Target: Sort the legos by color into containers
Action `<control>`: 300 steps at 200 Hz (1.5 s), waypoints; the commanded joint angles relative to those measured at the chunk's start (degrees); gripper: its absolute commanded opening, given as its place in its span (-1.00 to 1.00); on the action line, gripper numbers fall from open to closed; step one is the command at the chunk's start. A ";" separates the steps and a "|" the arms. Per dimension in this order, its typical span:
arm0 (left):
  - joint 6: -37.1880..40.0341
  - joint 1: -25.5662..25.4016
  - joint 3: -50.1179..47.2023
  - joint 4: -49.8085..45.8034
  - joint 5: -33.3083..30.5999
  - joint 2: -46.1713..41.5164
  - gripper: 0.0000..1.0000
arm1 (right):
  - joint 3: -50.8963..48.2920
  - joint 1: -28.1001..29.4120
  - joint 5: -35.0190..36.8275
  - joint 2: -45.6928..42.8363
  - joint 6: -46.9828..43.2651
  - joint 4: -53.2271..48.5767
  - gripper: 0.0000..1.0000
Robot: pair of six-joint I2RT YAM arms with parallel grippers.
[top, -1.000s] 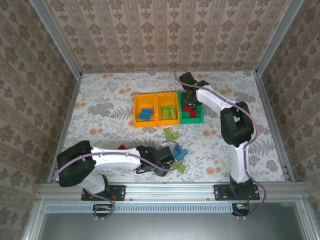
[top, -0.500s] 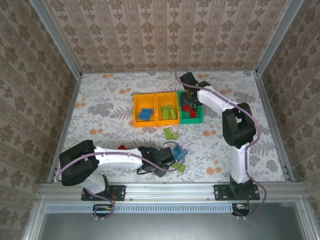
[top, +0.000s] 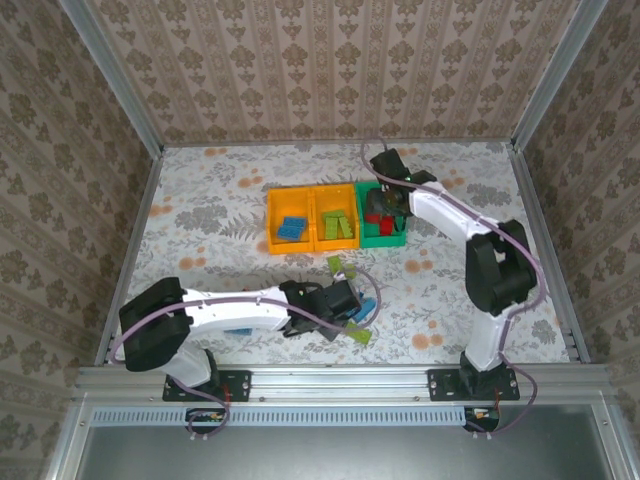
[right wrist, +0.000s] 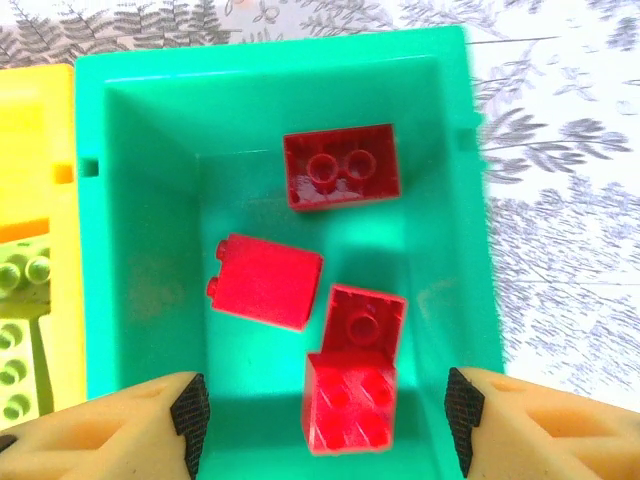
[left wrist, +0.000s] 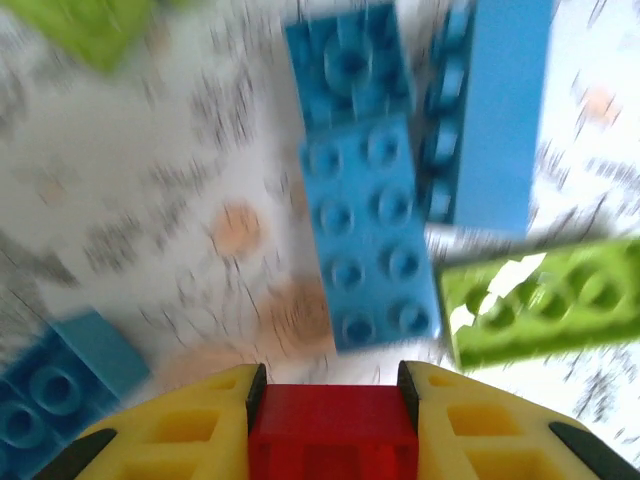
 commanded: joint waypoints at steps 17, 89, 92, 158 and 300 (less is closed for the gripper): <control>13.28 7.54 11.31 4.40 -1.54 1.60 -0.30 | -10.35 -0.94 3.98 -11.61 1.18 2.04 0.36; 22.34 23.19 39.75 8.44 18.11 22.81 -0.30 | -31.43 -1.04 1.38 -27.56 4.32 6.41 0.39; 22.30 23.50 40.73 8.62 18.75 23.77 -0.30 | -32.24 -0.98 1.22 -28.16 4.55 6.68 0.38; 19.07 25.74 54.35 9.94 24.14 37.91 -0.27 | -43.15 1.64 -4.20 -37.50 6.98 9.74 0.43; 12.85 26.10 42.65 19.53 18.31 29.87 1.00 | -41.20 14.90 -22.85 -29.75 34.84 5.65 0.33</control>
